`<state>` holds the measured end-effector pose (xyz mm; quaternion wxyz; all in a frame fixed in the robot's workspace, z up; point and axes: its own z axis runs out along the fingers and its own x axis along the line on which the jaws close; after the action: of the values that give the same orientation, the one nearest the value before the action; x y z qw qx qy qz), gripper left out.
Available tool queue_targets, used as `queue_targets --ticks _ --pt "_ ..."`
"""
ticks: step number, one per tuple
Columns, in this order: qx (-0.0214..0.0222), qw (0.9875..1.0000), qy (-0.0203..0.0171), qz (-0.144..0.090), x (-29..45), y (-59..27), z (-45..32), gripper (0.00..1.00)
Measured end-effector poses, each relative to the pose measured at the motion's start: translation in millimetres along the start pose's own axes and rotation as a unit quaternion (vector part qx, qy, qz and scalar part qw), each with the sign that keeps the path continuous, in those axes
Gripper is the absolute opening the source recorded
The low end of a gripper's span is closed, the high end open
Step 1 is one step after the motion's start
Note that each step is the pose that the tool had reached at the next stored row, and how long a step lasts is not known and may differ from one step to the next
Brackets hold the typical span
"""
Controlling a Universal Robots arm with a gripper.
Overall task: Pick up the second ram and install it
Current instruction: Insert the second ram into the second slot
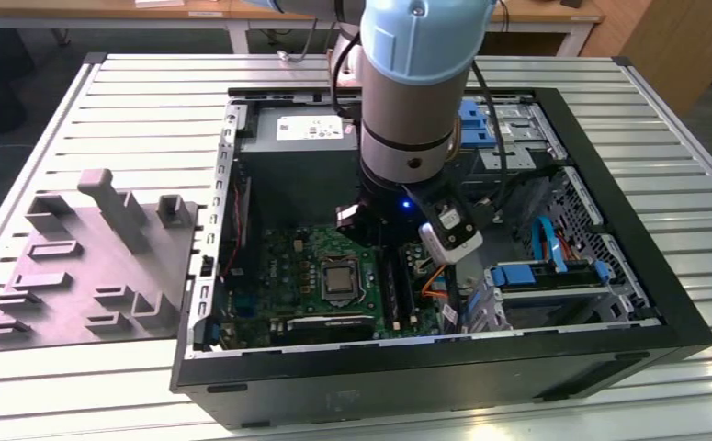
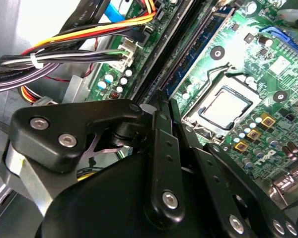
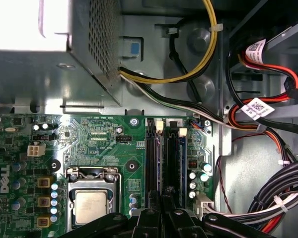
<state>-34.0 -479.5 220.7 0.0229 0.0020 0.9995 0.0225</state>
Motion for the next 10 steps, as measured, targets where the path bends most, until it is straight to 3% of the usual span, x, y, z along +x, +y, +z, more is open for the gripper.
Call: queue_targets --ticks 10 --pt "0.0001 1.0000 0.0000 0.001 -0.1 -0.1 1.4 0.14"
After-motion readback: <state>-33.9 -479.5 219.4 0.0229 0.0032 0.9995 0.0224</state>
